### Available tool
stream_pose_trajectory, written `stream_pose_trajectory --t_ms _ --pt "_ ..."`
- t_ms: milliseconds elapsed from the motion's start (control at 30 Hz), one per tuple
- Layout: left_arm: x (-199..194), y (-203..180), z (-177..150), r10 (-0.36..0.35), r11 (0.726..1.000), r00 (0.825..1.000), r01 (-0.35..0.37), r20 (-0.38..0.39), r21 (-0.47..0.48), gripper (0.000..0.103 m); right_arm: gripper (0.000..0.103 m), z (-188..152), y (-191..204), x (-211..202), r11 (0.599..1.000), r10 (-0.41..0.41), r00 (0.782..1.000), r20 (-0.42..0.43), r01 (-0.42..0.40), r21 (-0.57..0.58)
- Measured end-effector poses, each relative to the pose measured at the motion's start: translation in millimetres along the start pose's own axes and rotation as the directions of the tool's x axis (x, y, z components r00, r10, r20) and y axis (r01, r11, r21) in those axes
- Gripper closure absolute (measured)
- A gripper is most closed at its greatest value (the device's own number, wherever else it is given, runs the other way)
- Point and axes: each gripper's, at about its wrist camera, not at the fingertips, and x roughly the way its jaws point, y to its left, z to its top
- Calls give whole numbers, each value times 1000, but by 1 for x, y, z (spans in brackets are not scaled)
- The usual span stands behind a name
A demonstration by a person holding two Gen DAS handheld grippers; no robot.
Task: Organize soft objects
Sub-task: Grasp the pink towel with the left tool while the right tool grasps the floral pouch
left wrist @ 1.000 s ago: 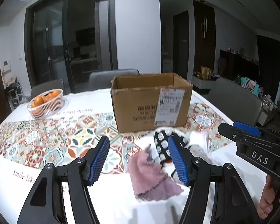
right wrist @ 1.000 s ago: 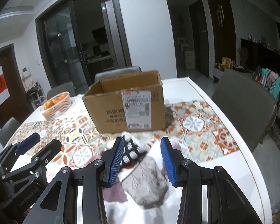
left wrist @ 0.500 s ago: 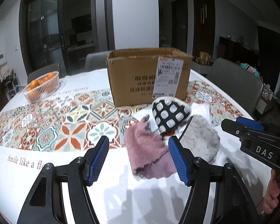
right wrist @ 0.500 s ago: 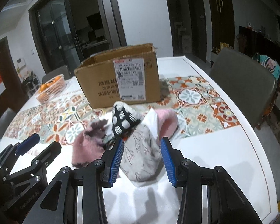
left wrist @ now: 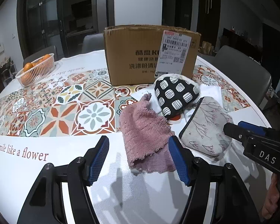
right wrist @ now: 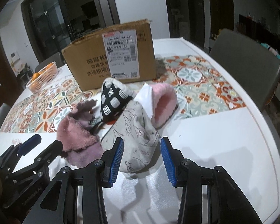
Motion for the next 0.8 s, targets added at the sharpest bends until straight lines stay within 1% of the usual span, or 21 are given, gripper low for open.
stream_pose_trajectory --t_ms 300,400,500,567,633,700,767,800 --pt "21 2 0 -3 1000 999 3 -32 -9 38 60 -2 -5 21 1000 8 999 -41 -7 28" --pt "27 2 0 -9 1000 999 8 -46 -15 41 60 -1 -6 26 1000 9 999 -49 -7 29" --pt "30 2 -1 -16 1000 998 15 -58 -18 48 60 -1 -6 30 999 13 999 -52 -11 35" --pt "33 3 -2 -24 1000 997 22 -71 -21 60 60 -2 -6 31 999 10 998 -55 -8 31" --pt "35 3 -3 -34 999 996 32 -83 -21 67 60 -3 -6 32 999 13 998 -56 -11 35" --pt "33 2 -3 -34 999 996 33 -81 -17 71 60 -4 -7 32 999 16 998 -55 -14 36" --pt "32 2 -3 -34 999 996 33 -78 -13 78 61 -4 -6 32 999 20 998 -56 -18 34" --pt "30 1 -3 -34 999 997 33 -74 -12 79 62 -5 -6 32 999 19 998 -57 -17 33"
